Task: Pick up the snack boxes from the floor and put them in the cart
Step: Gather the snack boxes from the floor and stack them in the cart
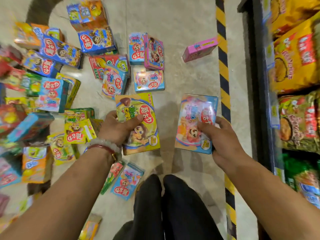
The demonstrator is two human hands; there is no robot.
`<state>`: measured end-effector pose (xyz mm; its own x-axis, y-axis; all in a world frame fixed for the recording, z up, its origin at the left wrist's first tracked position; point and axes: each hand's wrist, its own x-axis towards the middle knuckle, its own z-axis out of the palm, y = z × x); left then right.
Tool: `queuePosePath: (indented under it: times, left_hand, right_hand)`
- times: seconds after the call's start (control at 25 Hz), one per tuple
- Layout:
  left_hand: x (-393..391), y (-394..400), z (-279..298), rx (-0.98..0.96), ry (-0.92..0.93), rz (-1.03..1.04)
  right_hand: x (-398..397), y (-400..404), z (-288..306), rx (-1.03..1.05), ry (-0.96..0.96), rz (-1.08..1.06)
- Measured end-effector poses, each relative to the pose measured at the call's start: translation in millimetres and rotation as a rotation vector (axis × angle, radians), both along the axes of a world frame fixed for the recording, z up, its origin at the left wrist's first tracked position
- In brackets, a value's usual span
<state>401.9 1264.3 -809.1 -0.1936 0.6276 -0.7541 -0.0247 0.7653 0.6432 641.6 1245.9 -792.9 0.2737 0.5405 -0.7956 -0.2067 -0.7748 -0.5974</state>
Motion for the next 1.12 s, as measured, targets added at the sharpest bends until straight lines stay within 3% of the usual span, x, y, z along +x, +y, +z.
queuePosePath:
  times: [0.32,0.48,0.72,1.12]
  left_hand:
    - [-2.4,-15.6,364.6,0.076,-0.026,-0.063]
    - [-14.1,-48.9,492.7,0.189,-0.065,-0.043]
    - [-41.3,-98.1,564.5,0.328,-0.094,-0.129]
    - [-81.9,-181.4,621.4,0.343,-0.175,-0.462]
  right_hand:
    - [-4.4,-22.5,340.6,0.075,0.141,0.143]
    - [-12.4,-44.6,465.2,0.25,0.106,0.198]
    - [-43.0,-104.0,560.3,0.432,0.062,0.196]
    - [-108.7,-269.8,590.6,0.478,0.05,-0.184]
